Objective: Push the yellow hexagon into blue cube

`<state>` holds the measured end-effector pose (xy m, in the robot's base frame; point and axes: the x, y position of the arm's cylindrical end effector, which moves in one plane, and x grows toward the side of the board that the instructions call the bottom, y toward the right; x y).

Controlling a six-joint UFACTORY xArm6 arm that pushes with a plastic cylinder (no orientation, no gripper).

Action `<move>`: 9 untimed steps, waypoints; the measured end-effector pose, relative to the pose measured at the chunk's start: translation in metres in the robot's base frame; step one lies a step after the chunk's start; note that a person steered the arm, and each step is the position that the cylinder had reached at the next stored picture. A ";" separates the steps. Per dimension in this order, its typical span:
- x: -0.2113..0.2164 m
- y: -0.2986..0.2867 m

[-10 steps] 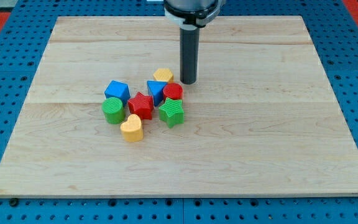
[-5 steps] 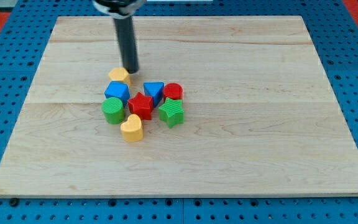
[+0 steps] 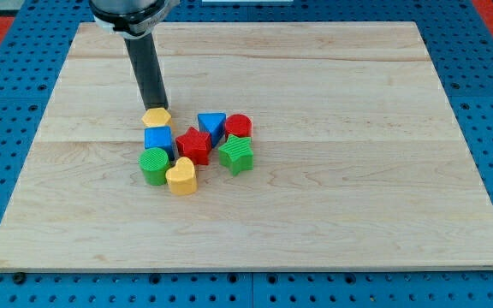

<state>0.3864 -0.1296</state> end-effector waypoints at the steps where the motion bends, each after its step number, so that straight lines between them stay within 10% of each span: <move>1: 0.001 0.019; 3: 0.007 0.046; 5: -0.005 -0.053; 9: 0.027 -0.006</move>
